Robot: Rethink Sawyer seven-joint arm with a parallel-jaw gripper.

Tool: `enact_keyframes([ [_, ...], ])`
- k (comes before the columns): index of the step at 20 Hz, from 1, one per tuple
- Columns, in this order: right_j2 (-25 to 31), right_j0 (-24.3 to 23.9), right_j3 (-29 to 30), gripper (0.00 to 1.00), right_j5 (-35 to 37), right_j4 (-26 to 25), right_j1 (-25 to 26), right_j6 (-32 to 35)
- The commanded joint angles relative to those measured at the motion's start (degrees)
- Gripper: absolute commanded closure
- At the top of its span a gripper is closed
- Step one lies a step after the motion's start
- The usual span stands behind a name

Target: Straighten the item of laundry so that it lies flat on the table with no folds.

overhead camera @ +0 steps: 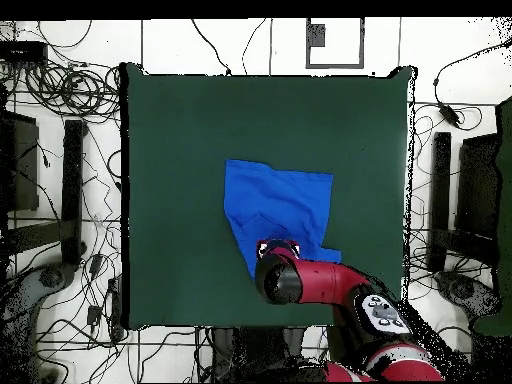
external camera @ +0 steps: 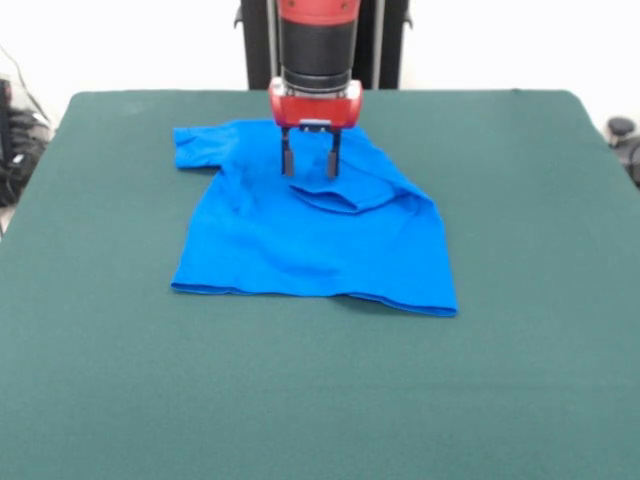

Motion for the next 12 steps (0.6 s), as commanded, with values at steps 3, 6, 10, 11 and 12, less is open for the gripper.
enact_keyframes([
  [3, 5.0, 1.0, -5.6, 0.0, -0.7, -1.6, 4.0, 4.4],
  [6, 4.6, 1.4, -6.1, 0.0, -1.2, -1.6, 4.3, 4.6],
  [10, 4.4, 1.5, -6.0, 0.0, -2.8, -1.8, 4.9, 5.2],
  [11, 4.7, 1.2, -5.8, 0.0, -3.2, -2.0, 4.9, 5.2],
  [12, 4.9, 0.9, -5.7, 0.0, -3.5, -2.2, 4.9, 5.3],
])
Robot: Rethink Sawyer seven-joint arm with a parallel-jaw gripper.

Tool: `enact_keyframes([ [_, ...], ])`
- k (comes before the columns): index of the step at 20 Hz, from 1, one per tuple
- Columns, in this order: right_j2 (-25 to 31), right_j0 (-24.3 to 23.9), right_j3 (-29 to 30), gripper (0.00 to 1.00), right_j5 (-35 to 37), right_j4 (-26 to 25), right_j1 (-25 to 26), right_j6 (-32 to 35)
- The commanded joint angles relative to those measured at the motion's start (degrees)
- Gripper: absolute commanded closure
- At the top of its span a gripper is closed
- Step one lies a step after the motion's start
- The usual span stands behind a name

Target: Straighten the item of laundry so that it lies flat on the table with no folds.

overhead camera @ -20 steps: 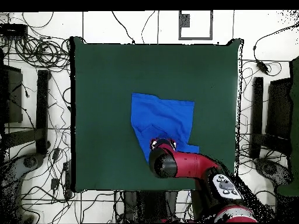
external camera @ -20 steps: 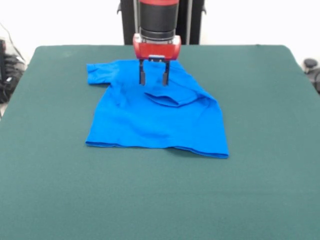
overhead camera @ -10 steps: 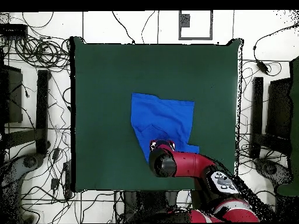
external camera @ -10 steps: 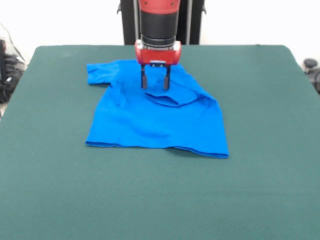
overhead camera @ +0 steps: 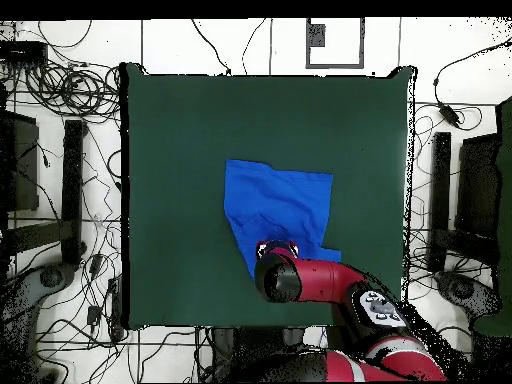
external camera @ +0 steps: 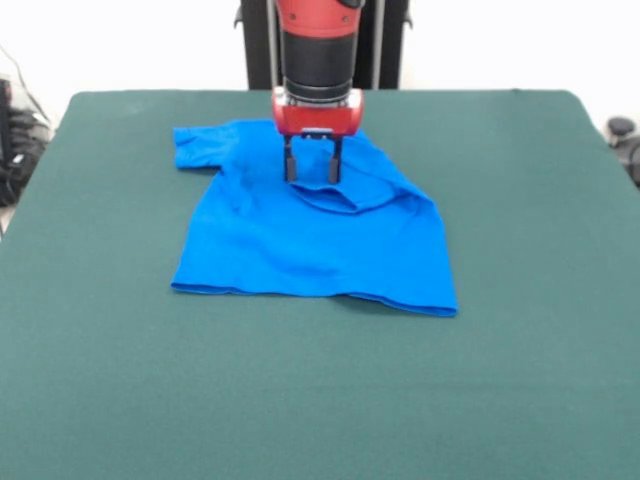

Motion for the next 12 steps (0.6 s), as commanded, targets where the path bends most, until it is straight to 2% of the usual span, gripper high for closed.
enact_keyframes([
  [1, 5.0, 0.9, -4.8, 0.0, -3.6, -1.9, 3.1, 5.3],
  [11, 5.5, 0.2, -4.4, 0.0, -4.5, -2.4, 3.3, 5.6],
  [12, 5.5, 0.2, -4.4, 1.0, -4.6, -2.6, 3.3, 5.7],
])
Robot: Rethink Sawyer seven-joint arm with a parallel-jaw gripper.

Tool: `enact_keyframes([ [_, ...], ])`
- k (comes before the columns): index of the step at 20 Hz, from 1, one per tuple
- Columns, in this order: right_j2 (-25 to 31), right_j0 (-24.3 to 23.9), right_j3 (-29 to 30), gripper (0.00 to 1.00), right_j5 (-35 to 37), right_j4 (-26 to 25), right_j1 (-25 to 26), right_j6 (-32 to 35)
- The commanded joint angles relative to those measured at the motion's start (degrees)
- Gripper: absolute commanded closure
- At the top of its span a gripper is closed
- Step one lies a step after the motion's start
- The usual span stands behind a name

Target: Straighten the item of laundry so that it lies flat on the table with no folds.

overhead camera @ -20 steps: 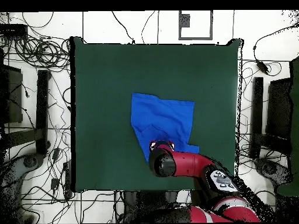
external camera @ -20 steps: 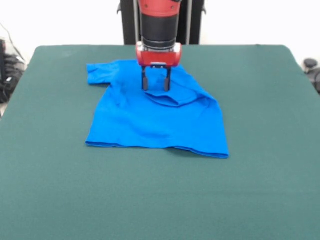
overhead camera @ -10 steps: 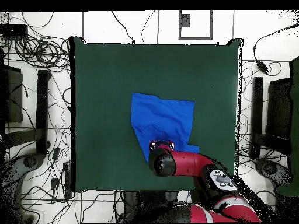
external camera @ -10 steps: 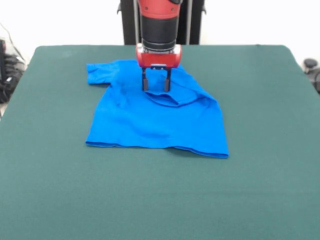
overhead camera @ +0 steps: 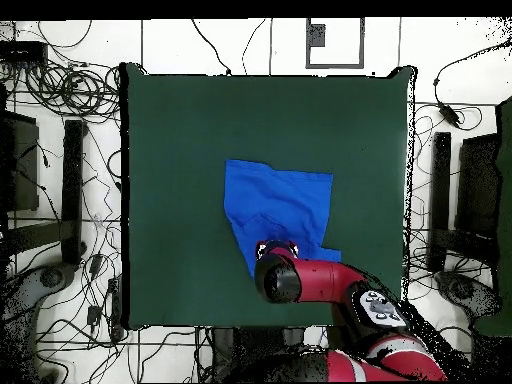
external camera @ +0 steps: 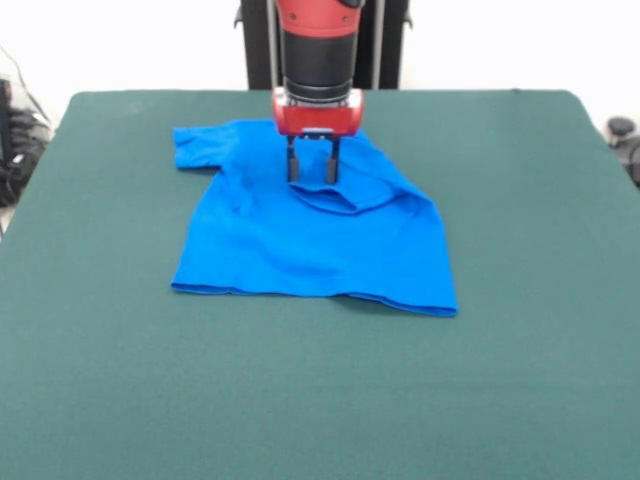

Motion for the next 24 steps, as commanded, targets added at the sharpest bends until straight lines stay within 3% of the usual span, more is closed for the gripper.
enact_keyframes([
  [1, 5.3, 0.2, -4.4, 1.0, -4.3, -1.9, 3.3, 5.7],
  [24, 3.9, 1.5, -4.7, 1.0, -4.7, -1.7, 3.4, 6.9],
])
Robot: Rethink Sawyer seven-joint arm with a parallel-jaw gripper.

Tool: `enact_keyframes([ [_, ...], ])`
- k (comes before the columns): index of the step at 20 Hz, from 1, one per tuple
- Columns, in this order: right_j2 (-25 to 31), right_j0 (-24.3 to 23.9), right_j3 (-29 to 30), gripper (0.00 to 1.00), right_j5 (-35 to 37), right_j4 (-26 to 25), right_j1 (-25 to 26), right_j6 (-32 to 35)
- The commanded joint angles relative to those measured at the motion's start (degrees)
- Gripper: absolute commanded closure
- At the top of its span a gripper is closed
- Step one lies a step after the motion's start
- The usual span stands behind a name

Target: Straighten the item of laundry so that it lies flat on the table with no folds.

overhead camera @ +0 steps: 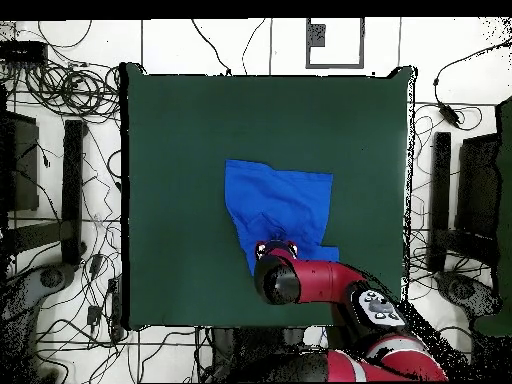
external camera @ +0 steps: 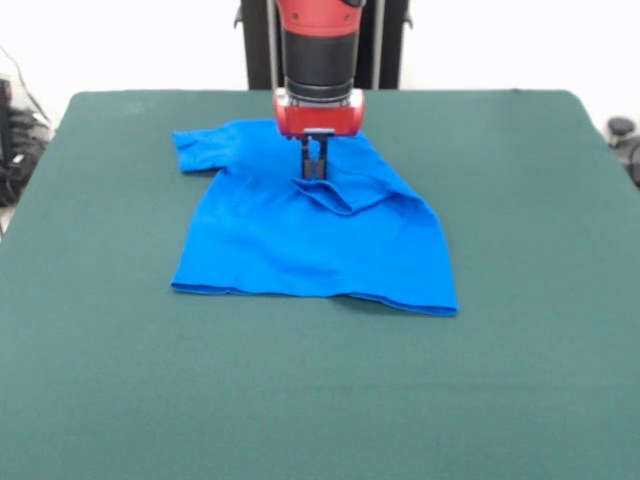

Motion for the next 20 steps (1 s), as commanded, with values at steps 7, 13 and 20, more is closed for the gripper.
enact_keyframes([
  [7, 3.6, 1.8, -4.8, 1.0, -3.9, -0.4, 3.4, 6.9],
  [13, 5.1, 0.4, -4.4, 0.0, -4.5, -1.1, 3.3, 6.6],
  [20, 5.4, 0.1, -4.0, 0.0, -4.9, -1.4, 3.2, 6.4],
])
